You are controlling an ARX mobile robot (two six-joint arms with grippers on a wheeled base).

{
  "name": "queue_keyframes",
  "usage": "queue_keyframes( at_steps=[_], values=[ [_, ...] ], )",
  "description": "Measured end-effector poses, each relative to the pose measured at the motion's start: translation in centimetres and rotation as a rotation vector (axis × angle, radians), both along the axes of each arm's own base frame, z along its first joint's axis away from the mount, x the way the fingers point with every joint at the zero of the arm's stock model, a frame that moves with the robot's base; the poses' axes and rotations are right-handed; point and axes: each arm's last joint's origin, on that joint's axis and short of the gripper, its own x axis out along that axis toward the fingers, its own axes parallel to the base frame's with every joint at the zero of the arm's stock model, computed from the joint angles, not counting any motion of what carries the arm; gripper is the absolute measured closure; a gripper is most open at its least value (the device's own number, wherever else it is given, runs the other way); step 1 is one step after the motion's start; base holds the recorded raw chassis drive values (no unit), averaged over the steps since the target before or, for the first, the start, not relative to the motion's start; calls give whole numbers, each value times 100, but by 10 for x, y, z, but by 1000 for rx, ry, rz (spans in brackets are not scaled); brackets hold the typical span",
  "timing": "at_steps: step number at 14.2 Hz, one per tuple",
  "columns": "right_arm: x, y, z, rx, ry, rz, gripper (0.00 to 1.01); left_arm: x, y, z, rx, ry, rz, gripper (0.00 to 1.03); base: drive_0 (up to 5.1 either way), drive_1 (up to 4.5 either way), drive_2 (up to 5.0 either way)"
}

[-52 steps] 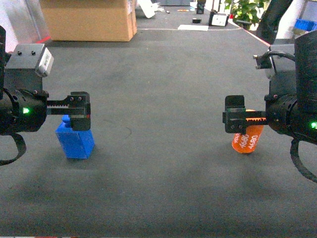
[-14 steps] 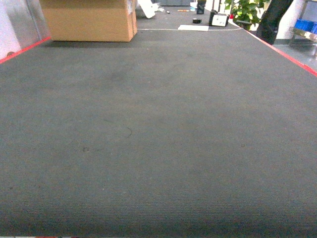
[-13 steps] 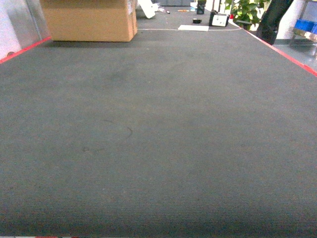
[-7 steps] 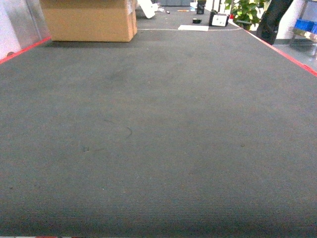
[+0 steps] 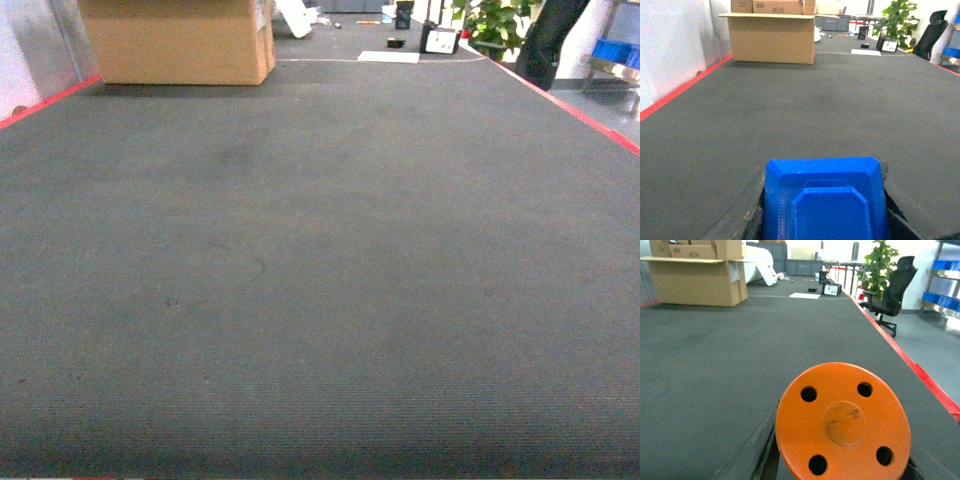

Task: Sort blue parts and orange caps into right shelf containers

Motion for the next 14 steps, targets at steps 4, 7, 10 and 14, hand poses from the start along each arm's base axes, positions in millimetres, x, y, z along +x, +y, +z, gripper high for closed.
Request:
queue_keyframes(
  at_steps=[4,7,10,14],
  values=[
    [0,0,-3,0,23,0,56,-9,0,-2,0,0,-1,59,0,0,0],
    [0,0,-3,0,24,0,56,-9,0,-2,0,1,-1,59,0,0,0],
    [0,0,-3,0,24,0,56,-9,0,-2,0,1,-2,59,0,0,0],
    [0,0,-3,0,24,0,56,-9,0,-2,0,1,-1,59,-60,-60,-60]
  ],
)
